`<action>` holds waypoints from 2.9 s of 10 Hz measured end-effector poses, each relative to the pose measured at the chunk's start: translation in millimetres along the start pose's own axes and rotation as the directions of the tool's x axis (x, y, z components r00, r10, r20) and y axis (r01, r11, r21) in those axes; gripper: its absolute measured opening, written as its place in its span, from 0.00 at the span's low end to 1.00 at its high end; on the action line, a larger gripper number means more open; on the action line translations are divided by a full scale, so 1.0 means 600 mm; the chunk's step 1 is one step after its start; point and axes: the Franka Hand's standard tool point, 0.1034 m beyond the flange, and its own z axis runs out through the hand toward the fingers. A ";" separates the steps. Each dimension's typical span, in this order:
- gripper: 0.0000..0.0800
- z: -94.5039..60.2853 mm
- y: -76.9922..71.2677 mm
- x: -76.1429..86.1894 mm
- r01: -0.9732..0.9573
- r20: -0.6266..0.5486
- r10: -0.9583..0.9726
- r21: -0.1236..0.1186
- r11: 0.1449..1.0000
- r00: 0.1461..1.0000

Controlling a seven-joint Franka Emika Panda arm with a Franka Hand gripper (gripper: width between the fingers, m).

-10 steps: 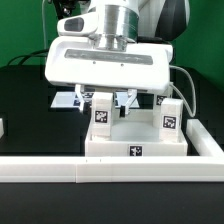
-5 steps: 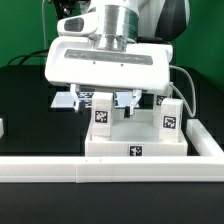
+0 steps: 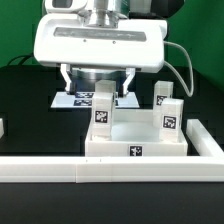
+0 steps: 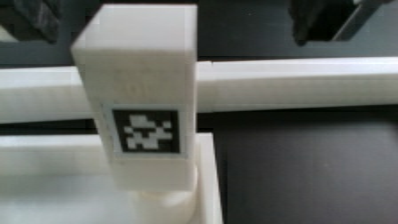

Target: Assemble square table

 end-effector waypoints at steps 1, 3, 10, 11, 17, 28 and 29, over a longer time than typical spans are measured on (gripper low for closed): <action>0.81 0.001 -0.002 -0.002 0.001 0.009 -0.001 0.003 1.000 1.000; 0.81 0.005 -0.006 -0.008 -0.001 0.047 0.001 0.014 1.000 0.999; 0.81 0.030 -0.004 -0.013 -0.012 0.506 -0.032 0.083 0.996 0.862; 0.81 0.030 -0.005 -0.012 -0.012 0.506 -0.027 0.075 0.997 0.862; 0.50 0.030 -0.009 -0.004 0.018 0.497 -0.044 0.057 0.998 0.866; 0.36 0.031 -0.019 -0.004 -0.413 0.458 0.445 -0.174 0.894 0.770; 0.36 0.032 -0.020 -0.003 -0.487 0.438 0.524 -0.204 0.849 0.730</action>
Offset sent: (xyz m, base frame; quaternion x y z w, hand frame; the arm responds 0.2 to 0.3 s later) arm 0.0102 -0.0051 -0.0097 -0.0251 -0.1990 -0.0094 0.9796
